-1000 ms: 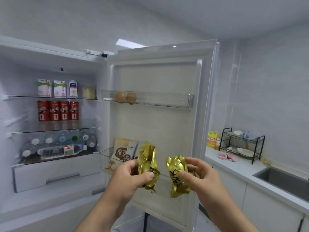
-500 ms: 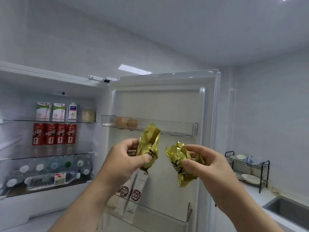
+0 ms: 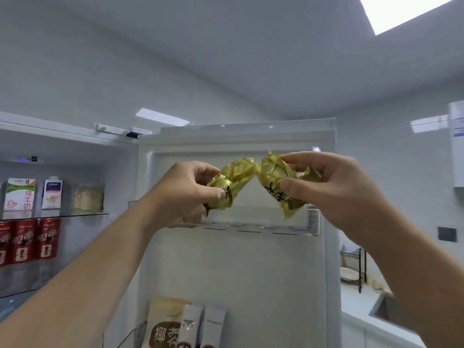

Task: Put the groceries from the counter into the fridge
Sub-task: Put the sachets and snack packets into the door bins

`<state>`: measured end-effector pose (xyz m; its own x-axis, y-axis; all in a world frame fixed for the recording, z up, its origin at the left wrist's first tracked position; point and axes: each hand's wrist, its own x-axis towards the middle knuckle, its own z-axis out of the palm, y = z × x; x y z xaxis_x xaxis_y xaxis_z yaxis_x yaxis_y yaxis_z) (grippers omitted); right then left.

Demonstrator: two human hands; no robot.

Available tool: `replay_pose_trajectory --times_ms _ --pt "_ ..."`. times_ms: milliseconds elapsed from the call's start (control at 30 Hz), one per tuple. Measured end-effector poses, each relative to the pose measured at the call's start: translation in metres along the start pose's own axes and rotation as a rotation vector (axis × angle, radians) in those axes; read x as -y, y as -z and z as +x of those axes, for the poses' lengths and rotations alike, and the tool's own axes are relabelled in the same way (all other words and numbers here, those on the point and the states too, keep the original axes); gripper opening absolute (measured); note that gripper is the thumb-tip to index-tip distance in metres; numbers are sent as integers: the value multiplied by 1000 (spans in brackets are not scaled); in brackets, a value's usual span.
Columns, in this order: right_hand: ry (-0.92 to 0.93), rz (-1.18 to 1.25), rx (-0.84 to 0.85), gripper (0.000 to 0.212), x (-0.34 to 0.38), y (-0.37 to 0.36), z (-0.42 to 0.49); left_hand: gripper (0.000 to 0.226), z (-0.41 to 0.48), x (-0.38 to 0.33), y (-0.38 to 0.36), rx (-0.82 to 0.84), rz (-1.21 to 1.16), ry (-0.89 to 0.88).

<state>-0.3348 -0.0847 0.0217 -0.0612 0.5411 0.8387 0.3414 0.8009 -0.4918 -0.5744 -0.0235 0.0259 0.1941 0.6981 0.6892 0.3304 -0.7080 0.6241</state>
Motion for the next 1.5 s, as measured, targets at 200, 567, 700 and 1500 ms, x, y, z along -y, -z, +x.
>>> replay_pose_trajectory --times_ms 200,567,700,1500 --pt "-22 -263 45 31 -1 -8 24 32 32 21 14 194 -63 -33" --pt "-150 -316 78 22 -9 6 54 19 70 26 23 322 -98 -18" --pt "-222 -384 207 25 -11 6 63 19 77 26 24 386 -76 16" --pt "-335 -351 450 26 -6 5 80 20 95 25 14 695 231 155"
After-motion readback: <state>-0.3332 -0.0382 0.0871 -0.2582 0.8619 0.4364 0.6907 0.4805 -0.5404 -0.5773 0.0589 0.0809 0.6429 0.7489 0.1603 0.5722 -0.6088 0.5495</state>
